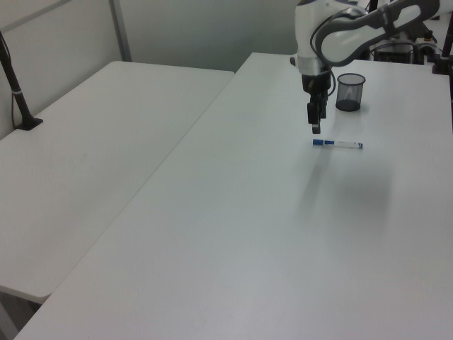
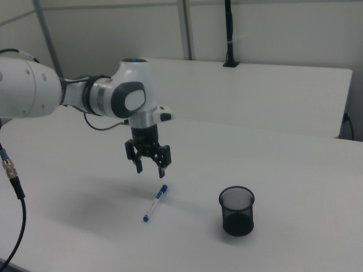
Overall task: Insert the marker
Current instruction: 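Close the gripper on the marker near its blue cap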
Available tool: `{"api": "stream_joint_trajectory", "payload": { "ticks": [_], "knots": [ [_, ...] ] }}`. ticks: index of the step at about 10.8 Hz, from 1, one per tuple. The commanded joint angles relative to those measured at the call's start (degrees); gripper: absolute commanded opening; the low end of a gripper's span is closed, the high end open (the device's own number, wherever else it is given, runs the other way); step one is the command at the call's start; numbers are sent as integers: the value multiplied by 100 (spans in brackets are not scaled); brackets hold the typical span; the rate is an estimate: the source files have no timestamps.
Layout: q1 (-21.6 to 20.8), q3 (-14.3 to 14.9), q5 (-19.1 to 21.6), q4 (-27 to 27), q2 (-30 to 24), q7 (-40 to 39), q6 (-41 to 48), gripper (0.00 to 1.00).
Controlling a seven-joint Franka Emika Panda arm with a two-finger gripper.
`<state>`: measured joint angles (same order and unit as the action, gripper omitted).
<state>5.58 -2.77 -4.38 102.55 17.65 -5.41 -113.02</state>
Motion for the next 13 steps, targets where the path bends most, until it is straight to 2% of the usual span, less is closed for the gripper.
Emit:
{"api": "stream_joint_trajectory", "payload": {
  "ticks": [1, 7, 9, 11, 13],
  "knots": [
    [135, 13, -265, 151, 221, -30, -403, 70],
    [163, 22, -476, 327, 362, -30, -616, 36],
    [145, 13, -564, 371, 371, -30, -616, 27],
    [127, 13, -590, 493, 362, -30, -616, 24],
    [119, 13, -608, 486, 362, 5, -616, 13]
  ]
}}
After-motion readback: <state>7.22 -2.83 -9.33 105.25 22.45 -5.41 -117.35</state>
